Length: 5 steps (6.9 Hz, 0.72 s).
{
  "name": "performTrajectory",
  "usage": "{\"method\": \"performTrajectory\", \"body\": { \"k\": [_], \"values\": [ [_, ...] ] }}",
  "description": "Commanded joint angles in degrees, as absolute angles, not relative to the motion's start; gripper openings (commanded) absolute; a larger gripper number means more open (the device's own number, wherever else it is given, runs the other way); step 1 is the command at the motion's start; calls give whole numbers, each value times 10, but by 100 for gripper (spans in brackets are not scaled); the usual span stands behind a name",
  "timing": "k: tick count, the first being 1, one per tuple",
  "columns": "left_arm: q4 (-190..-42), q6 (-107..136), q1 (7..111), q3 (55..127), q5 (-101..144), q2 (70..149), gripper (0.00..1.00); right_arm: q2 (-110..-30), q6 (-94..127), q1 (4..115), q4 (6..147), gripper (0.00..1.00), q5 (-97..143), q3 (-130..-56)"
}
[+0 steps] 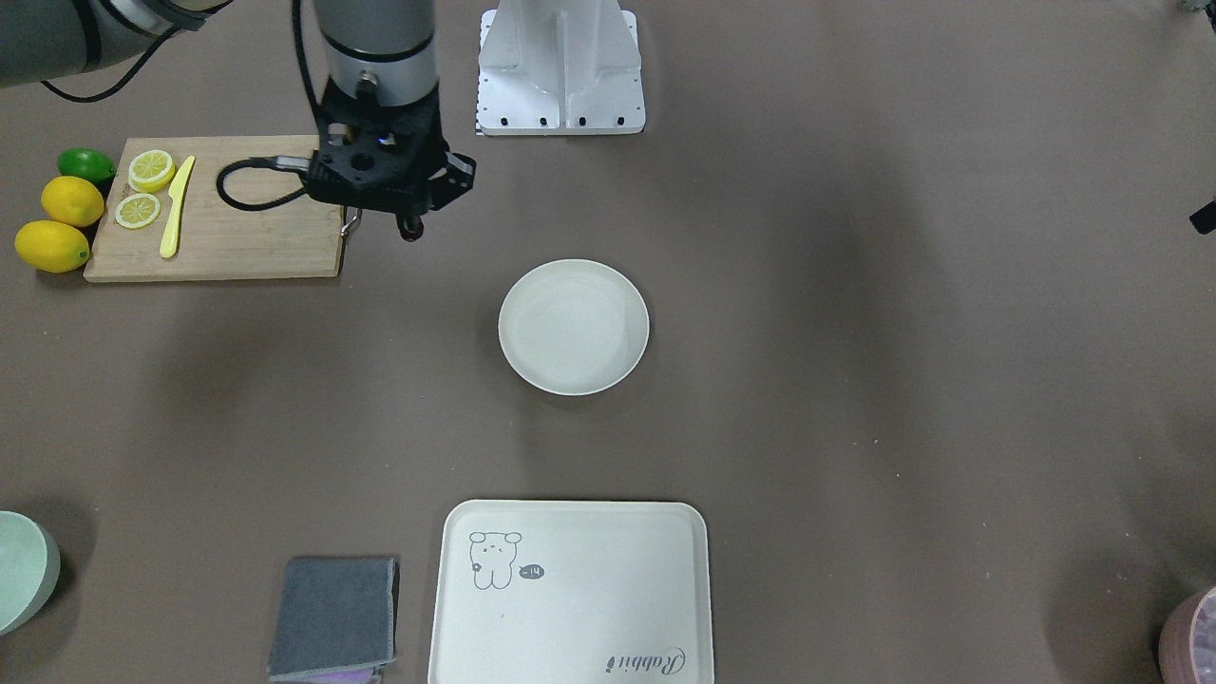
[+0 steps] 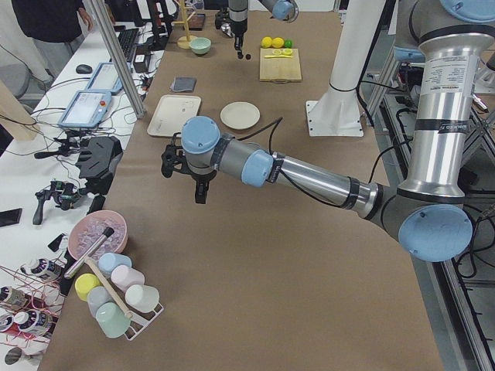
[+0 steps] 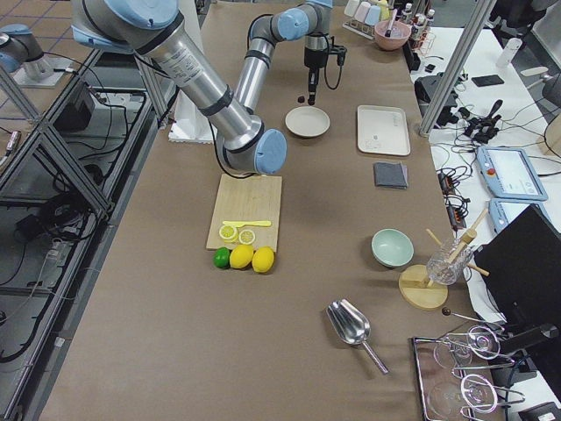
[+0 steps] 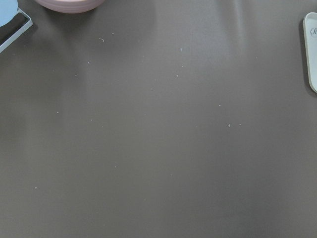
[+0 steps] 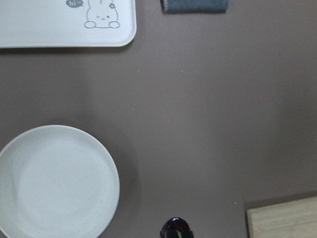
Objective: Place red cherry on plate
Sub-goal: 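Lift the cherries and carry them toward the white plate with the right gripper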
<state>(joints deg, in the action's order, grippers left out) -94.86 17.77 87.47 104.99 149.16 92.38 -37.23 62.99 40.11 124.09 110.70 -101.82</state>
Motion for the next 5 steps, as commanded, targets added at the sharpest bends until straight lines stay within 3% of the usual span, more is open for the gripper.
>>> {"method": "performTrajectory", "body": {
  "k": [1, 5],
  "values": [
    [-949, 180, 888, 1056, 1492, 903, 98, -310, 713, 353, 1085, 0, 1027, -843],
    [-950, 196, 888, 1057, 1493, 900, 98, -301, 732, 303, 970, 0, 995, -727]
  ]
}}
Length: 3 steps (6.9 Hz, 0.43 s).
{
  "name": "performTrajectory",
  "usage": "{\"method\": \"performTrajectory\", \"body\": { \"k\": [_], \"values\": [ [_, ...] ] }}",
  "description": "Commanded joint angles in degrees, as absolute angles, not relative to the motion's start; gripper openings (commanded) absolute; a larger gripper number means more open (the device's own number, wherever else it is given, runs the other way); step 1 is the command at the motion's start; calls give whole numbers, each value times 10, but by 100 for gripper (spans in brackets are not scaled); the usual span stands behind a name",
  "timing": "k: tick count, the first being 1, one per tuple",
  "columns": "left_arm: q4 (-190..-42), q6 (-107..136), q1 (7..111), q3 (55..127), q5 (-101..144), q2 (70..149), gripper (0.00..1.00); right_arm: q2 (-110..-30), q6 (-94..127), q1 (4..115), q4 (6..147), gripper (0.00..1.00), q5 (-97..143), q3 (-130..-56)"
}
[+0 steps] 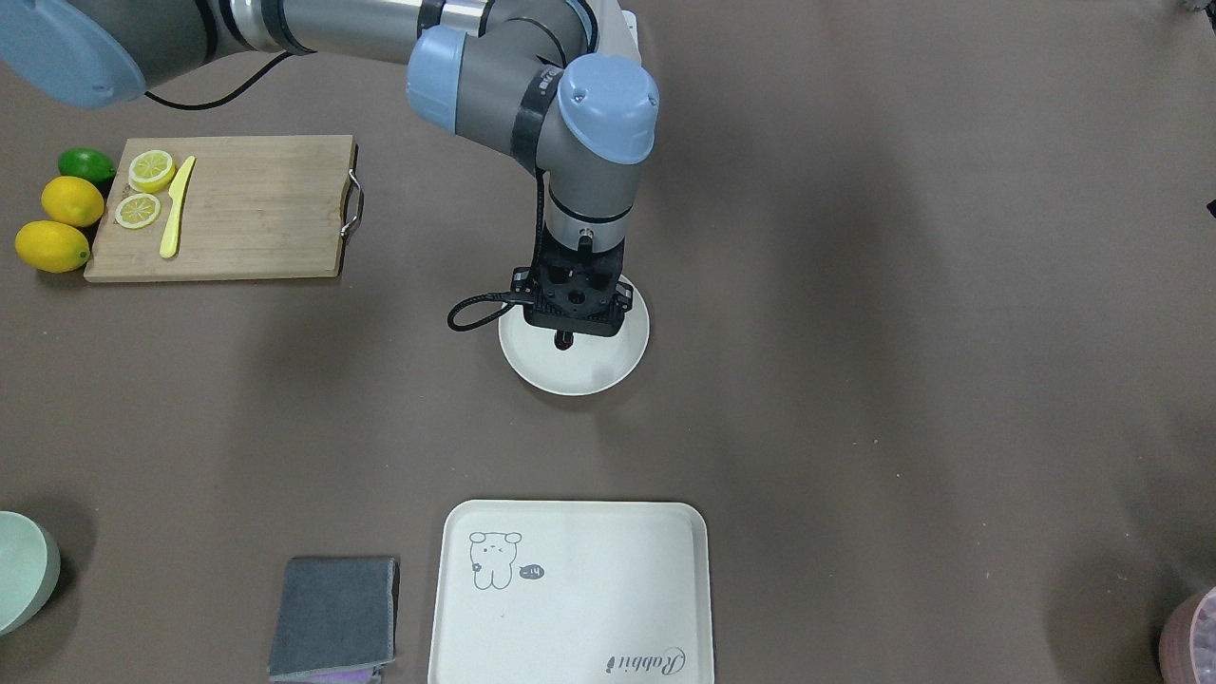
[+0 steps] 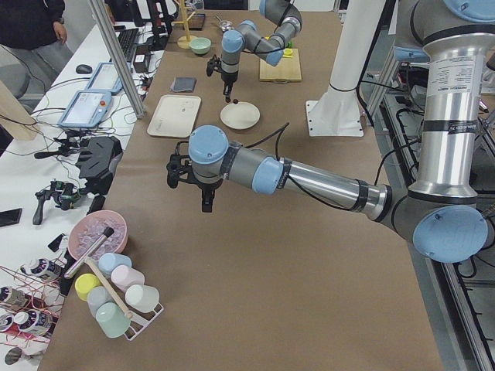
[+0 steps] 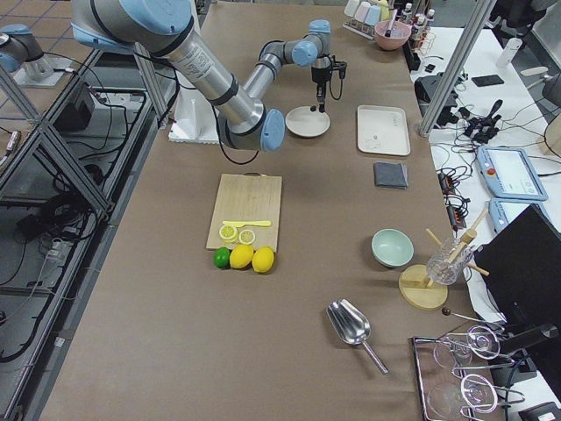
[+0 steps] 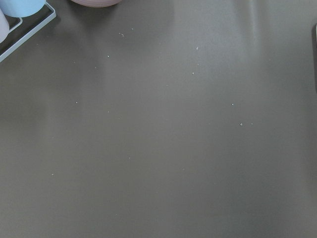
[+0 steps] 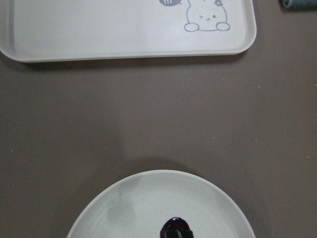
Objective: Place red cherry on plate
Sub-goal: 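Lower the cherries onto the white plate and open the right gripper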
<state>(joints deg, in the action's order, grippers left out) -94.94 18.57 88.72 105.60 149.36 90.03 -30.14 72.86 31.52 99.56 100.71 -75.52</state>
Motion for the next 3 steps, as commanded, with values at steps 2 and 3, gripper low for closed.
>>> {"method": "performTrajectory", "body": {
  "k": [2, 3],
  "values": [
    [-950, 199, 887, 1056, 1493, 900, 98, -309, 731, 276, 965, 0, 969, -722],
    [-950, 199, 887, 1057, 1493, 901, 98, -314, 732, 266, 953, 0, 962, -722]
  ]
}}
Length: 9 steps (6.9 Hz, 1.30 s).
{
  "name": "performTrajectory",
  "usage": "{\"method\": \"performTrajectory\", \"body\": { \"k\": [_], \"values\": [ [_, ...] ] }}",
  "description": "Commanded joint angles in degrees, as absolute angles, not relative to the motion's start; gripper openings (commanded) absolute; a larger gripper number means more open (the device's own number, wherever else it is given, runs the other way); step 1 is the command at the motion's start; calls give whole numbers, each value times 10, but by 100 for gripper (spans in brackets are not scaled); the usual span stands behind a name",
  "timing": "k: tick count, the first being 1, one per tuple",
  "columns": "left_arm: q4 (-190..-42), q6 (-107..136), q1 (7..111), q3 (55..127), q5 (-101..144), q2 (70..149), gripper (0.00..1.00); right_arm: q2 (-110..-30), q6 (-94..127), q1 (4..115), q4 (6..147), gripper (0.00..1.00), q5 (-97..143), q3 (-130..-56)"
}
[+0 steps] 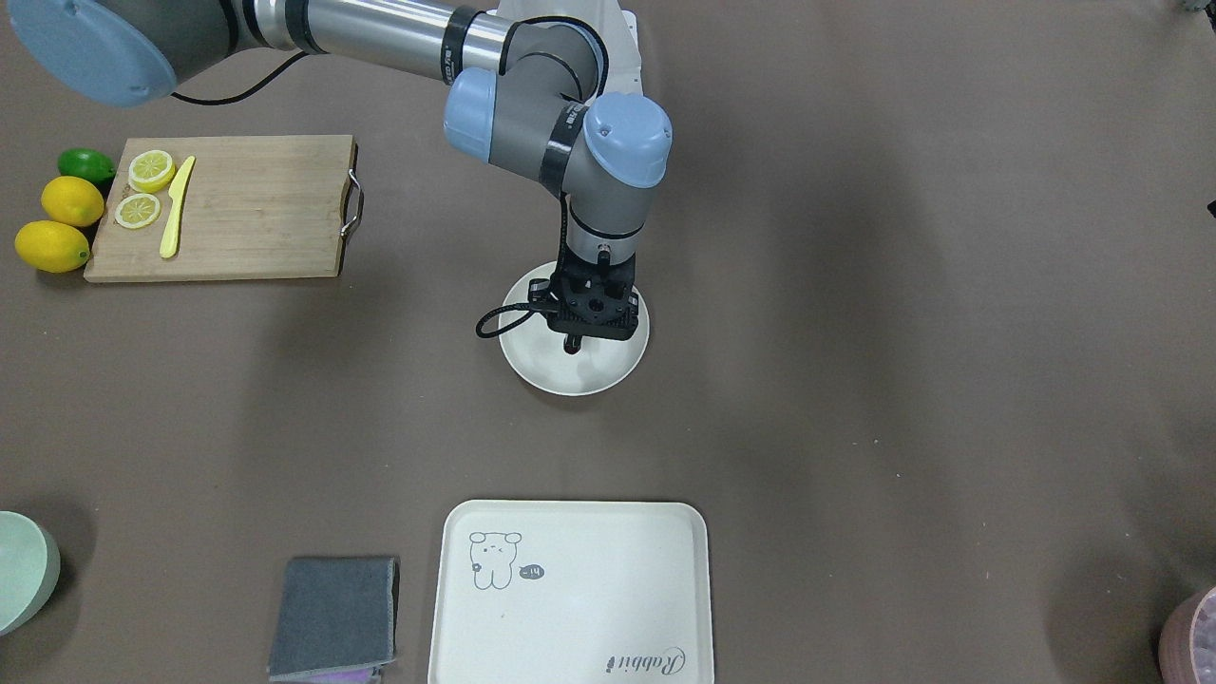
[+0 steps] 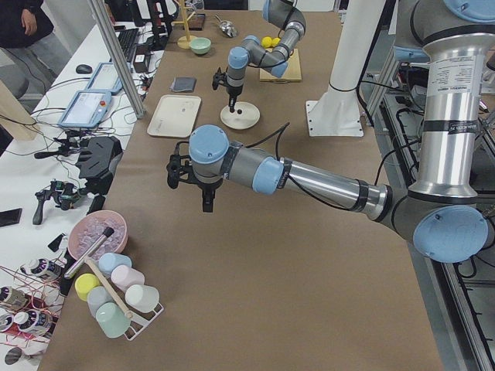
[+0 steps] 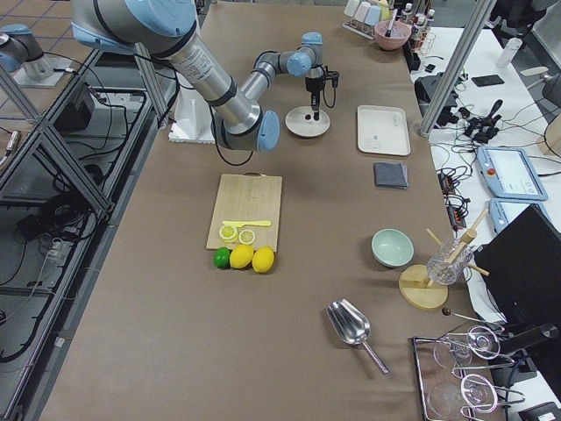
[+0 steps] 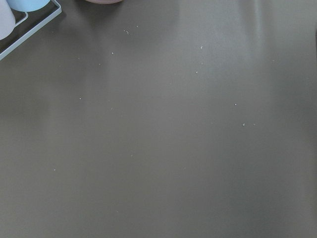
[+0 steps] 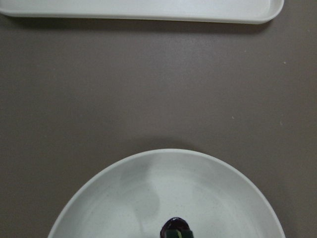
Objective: Place red cherry on plate
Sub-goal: 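Lower the cherries onto the white plate and open the right gripper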
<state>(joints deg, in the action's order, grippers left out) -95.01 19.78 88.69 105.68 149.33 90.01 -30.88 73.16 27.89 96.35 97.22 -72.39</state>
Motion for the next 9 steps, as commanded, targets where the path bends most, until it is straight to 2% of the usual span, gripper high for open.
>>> {"method": "performTrajectory", "body": {
  "k": [1, 2, 3, 4, 5, 6, 7, 8, 9],
  "values": [
    [-950, 199, 887, 1057, 1494, 901, 98, -319, 731, 259, 952, 0, 952, -722],
    [-952, 206, 888, 1061, 1497, 900, 98, -327, 734, 252, 931, 0, 948, -724],
    [-952, 210, 888, 1067, 1498, 899, 98, -326, 748, 252, 929, 16, 948, -728],
    [-954, 217, 888, 1067, 1498, 899, 98, -326, 755, 252, 931, 85, 947, -731],
    [-954, 218, 888, 1073, 1499, 899, 98, -330, 755, 252, 938, 100, 948, -755],
    [-954, 218, 887, 1070, 1498, 899, 98, -337, 749, 257, 987, 100, 950, -804],
    [-954, 216, 888, 1069, 1495, 899, 98, -351, 744, 268, 1054, 100, 957, -889],
    [-954, 216, 888, 1070, 1495, 899, 98, -386, 712, 302, 1112, 100, 1002, -990],
    [-954, 217, 888, 1071, 1495, 900, 98, -462, 655, 353, 1141, 100, 1046, -1097]
  ]
}}
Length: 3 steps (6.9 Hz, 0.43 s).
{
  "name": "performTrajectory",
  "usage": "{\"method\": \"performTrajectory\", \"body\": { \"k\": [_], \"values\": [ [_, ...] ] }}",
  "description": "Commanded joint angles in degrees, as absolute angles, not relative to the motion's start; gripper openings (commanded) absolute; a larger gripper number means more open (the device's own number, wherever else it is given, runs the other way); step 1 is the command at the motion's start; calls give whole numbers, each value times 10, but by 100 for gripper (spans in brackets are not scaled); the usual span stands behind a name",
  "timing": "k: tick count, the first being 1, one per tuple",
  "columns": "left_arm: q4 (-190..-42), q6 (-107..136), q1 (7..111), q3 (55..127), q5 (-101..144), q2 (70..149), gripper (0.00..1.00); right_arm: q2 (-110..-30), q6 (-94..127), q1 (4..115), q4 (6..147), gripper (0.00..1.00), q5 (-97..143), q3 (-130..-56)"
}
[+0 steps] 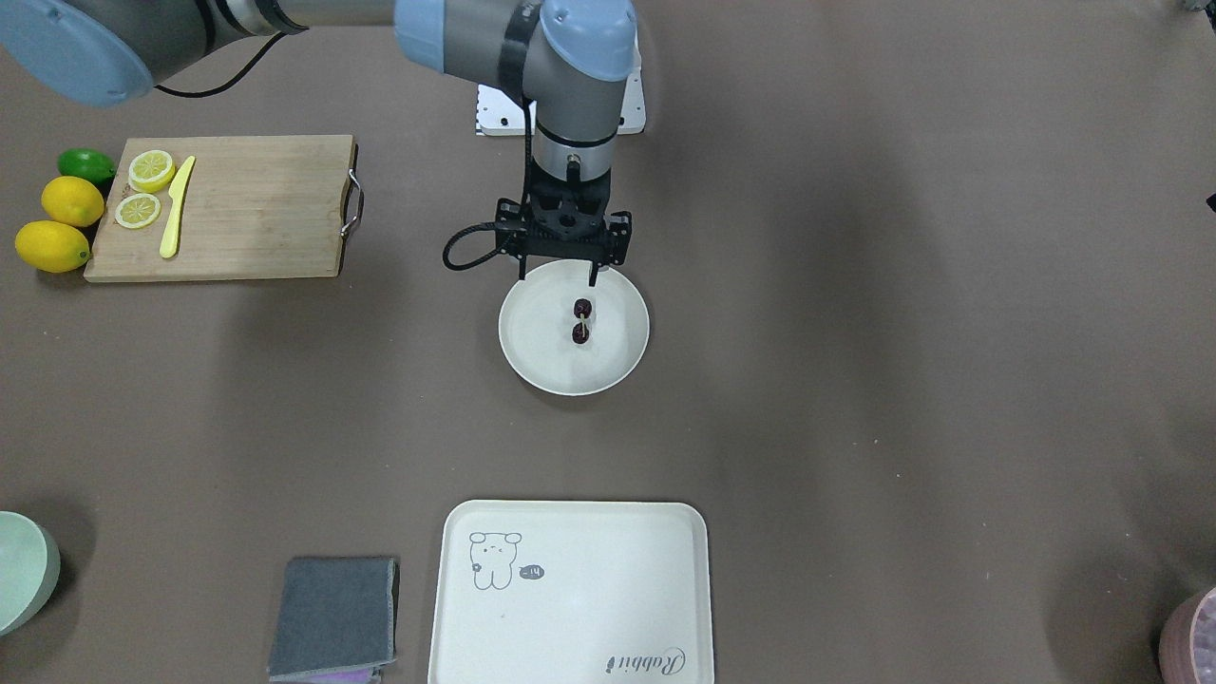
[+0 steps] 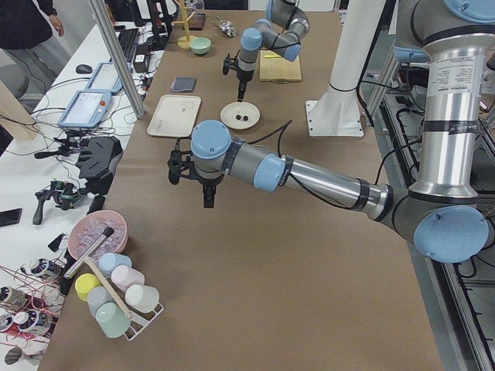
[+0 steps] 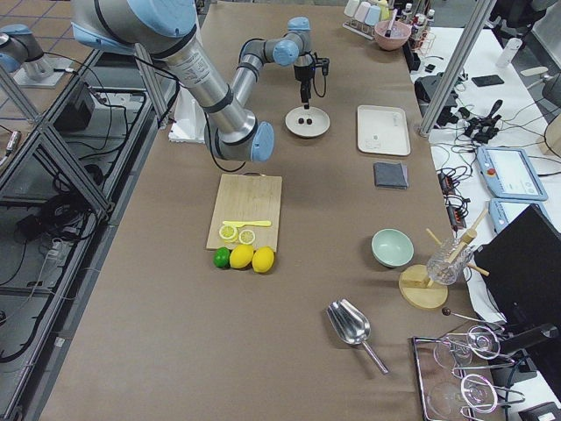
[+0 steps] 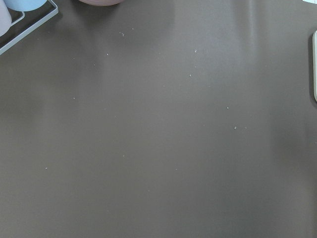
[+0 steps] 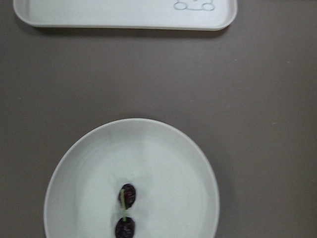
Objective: Place red cherry on plate
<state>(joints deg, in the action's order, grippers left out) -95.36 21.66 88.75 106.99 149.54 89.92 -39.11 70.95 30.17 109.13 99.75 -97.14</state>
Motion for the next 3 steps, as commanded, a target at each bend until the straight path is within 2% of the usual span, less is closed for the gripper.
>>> {"method": "performTrajectory", "body": {
  "k": [1, 3],
  "values": [
    [-954, 217, 888, 1072, 1495, 899, 98, -533, 580, 424, 1142, 100, 1078, -1154],
    [-954, 209, 888, 1072, 1493, 898, 98, -637, 336, 612, 1144, 100, 1197, -1172]
  ]
}}
